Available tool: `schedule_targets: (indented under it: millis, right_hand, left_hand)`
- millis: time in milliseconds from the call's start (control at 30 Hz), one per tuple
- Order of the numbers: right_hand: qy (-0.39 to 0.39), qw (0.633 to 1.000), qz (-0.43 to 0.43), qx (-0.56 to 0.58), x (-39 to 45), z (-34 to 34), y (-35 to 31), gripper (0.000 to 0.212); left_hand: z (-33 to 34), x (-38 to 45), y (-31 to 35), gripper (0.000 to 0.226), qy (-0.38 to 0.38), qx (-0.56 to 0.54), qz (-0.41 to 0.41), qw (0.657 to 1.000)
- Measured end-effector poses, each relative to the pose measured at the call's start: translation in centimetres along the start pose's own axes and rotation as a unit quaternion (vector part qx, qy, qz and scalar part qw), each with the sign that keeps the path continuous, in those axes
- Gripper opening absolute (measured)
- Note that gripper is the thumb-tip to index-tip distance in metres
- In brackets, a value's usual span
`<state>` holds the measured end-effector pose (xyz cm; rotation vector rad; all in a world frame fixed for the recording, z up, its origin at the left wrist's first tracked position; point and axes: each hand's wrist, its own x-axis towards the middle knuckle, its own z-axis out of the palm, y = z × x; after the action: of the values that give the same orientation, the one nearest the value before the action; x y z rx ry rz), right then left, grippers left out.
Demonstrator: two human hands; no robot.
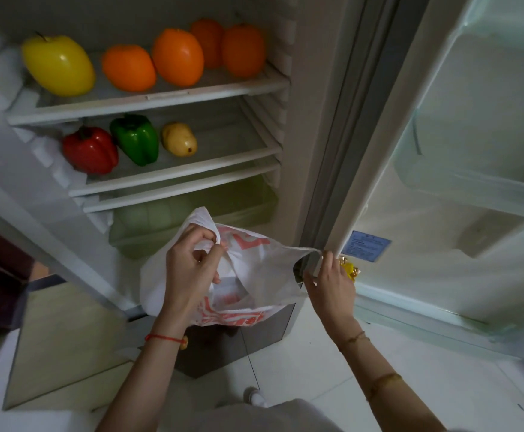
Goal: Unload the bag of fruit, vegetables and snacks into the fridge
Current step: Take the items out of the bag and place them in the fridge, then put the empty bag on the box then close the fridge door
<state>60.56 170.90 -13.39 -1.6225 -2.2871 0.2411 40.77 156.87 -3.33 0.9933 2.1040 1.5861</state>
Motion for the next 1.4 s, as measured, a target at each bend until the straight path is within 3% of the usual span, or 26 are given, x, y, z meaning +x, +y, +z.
schedule_targets:
  millis: [67, 200, 333, 533, 733, 800, 1100, 1267, 1400]
  right_hand:
    - [-0.023, 0.999, 0.005, -0.037, 0.3, 0.3, -0.3, 0.044]
    - [-0.038, 0.998, -0.009, -0.049, 1.2, 0.7, -0.8, 0.017]
    - [-0.06, 0.992, -0.074, 0.078, 1.8, 0.7, -1.7, 0.02]
    - [-0.106, 0.955, -0.183, 0.208, 3.4, -1.8, -7.3, 0.011]
    - [-0.249, 0.882, -0.286, 0.279, 4.5, -5.8, -13.7, 0.018]
    - [-0.288, 0.854, -0.329, 0.282, 4.3, -6.6, -15.7, 0.018]
    - [-0.448, 0.715, -0.455, 0.285, 0.4, -5.5, -22.8, 0.022]
    - [-0.506, 0.676, -0.452, 0.287, -2.6, -3.7, -25.8, 0.019]
    - [-0.543, 0.677, -0.409, 0.284, -5.0, -2.0, -28.9, 0.019]
  left_hand:
    - [-0.5, 0.1, -0.3, 0.023, 0.009, -0.003, 0.0, 1.0]
    - [-1.9, -0.1, -0.6, 0.022, 0.04, 0.002, -0.011, 0.999]
    - [-3.4, -0.5, -0.4, 0.022, 0.079, -0.001, -0.02, 0.997]
    - [-6.3, -1.6, 0.0, 0.011, 0.135, -0.004, -0.036, 0.99]
    - [-10.3, -4.8, 0.3, 0.004, 0.18, 0.008, -0.059, 0.982]
    - [-11.5, -6.1, 0.3, 0.012, 0.202, 0.02, -0.071, 0.977]
    - [-14.3, -12.1, 0.1, 0.012, 0.324, 0.045, -0.157, 0.932]
    - [-16.0, -14.4, -1.2, 0.007, 0.35, 0.054, -0.203, 0.913]
    - [-17.9, -15.6, -2.9, 0.003, 0.377, 0.063, -0.234, 0.894]
